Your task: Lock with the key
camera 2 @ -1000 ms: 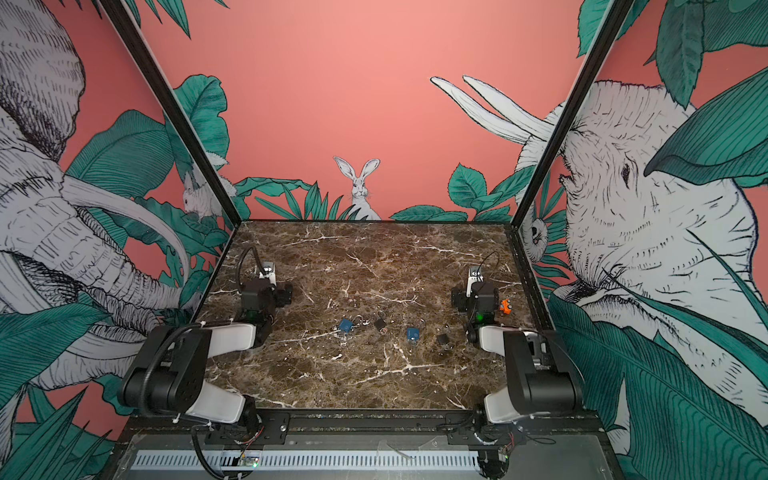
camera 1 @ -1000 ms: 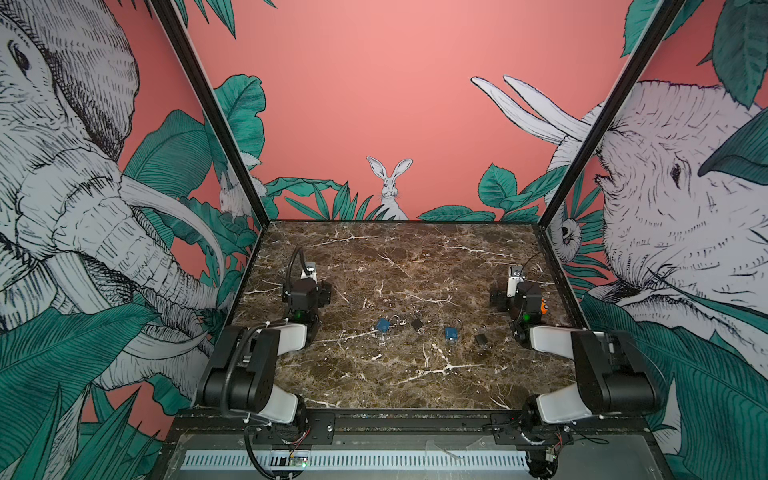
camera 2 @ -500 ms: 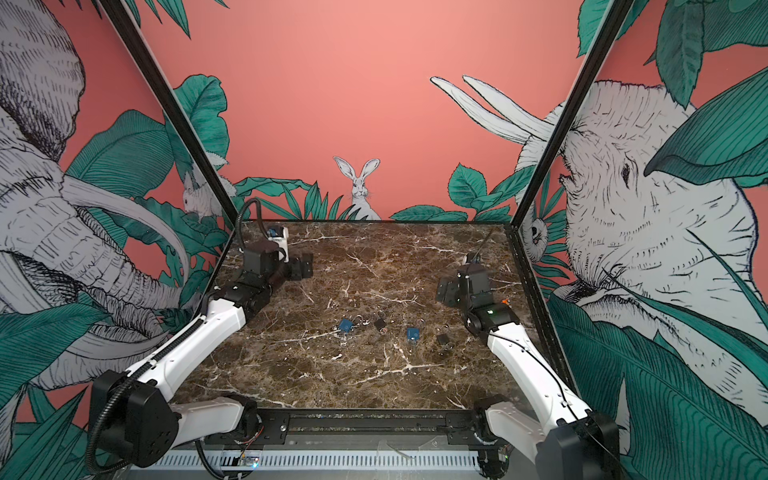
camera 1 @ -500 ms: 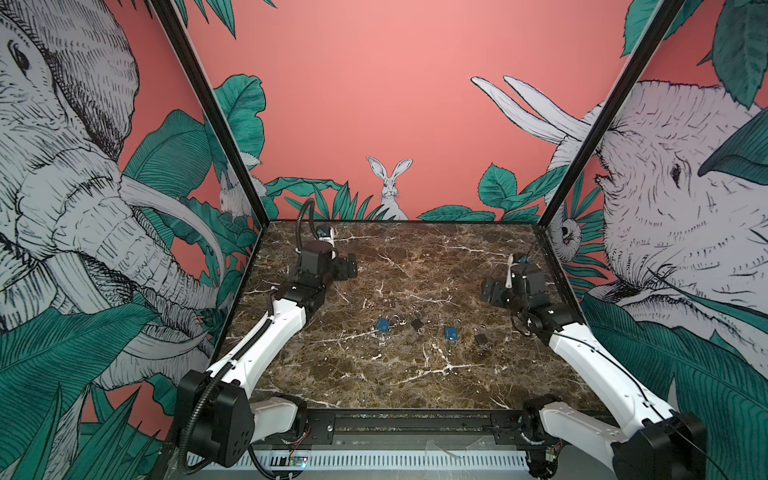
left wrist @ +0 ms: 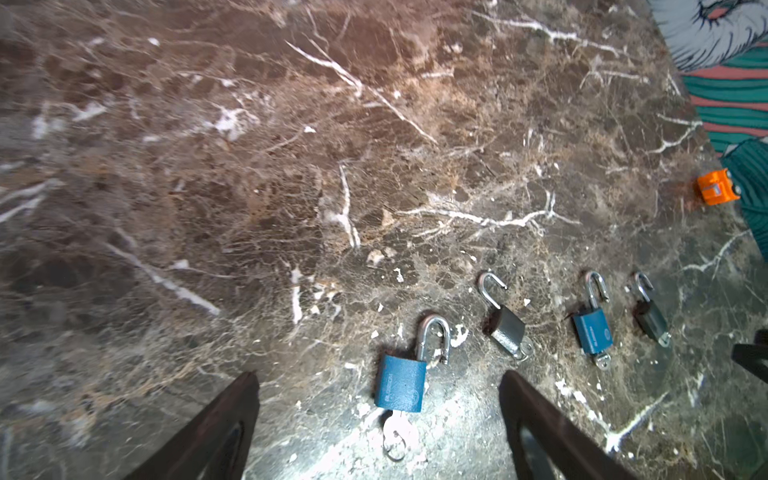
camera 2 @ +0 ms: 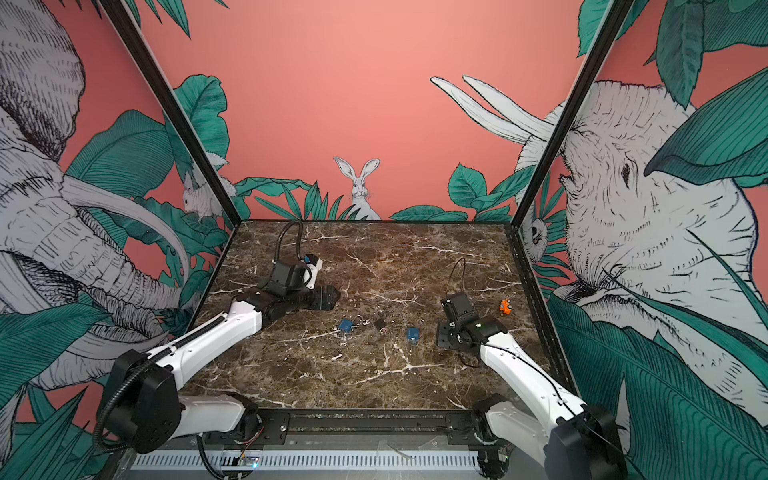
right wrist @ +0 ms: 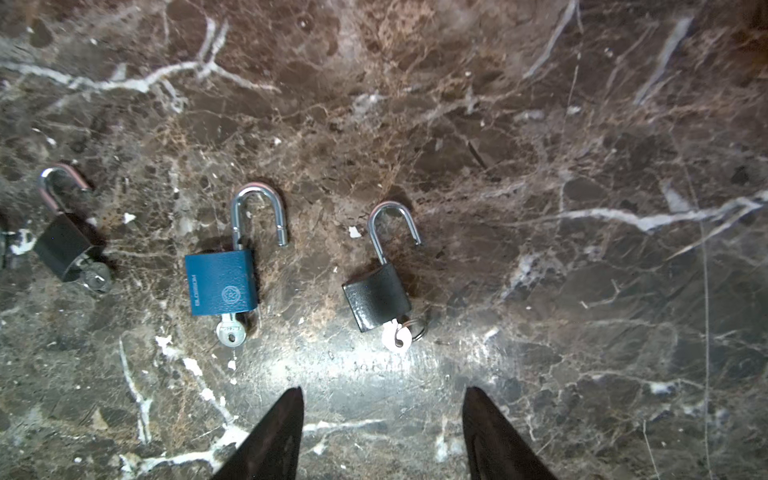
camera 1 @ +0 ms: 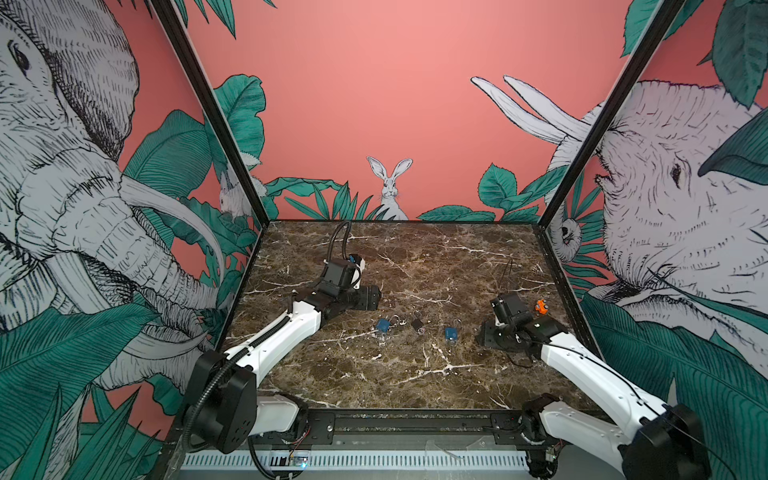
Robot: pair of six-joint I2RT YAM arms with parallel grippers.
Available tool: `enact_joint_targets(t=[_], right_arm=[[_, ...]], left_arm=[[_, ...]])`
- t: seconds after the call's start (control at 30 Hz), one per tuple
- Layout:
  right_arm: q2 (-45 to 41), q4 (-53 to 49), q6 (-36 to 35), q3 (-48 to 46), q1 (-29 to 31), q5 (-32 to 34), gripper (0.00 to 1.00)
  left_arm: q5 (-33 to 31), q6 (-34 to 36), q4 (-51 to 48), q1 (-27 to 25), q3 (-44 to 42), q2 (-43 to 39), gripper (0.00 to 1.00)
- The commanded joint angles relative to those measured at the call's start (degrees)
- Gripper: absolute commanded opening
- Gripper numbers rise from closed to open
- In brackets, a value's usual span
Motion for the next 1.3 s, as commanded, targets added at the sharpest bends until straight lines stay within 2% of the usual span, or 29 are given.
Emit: enact_joint_targets(t=[0.0, 0.17, 0.23, 0.37, 0.73, 0.77, 1.27], right_arm=[[2.0, 2.6, -0.2, -0.3, 0.2, 0.2, 0.56], [7.1, 5.0, -1.4, 0.0, 0.3, 0.8, 0.53], [9.0, 7.0, -1.1, -0.1, 0.2, 0.1, 0.50], [11.4, 9.1, -0.8, -0.4, 0.3, 0.5, 0.49], [15.3, 11.4, -0.4, -1.1, 0.2, 2.2, 0.46], [15.5, 12.0, -0.3, -1.3, 0.3, 2.3, 0.42], [19.0, 12.4, -0.9, -0.4, 0.2, 2.3, 0.42]], left_arm=[[1.9, -2.4, 3.4, -2.4, 1.8, 0.6, 0.90], [2.0, -3.1, 4.2, -5.0, 2.6, 2.4, 0.89], [2.7, -3.6, 4.8, -5.2, 2.6, 2.9, 0.88], [3.4, -3.6, 4.8, -5.3, 2.8, 3.2, 0.87], [5.4, -3.8, 5.5, -5.7, 3.7, 4.5, 0.86], [5.5, -3.8, 5.5, -5.8, 3.7, 4.6, 0.86], [6.4, -3.5, 6.3, -6.1, 3.4, 5.3, 0.86]])
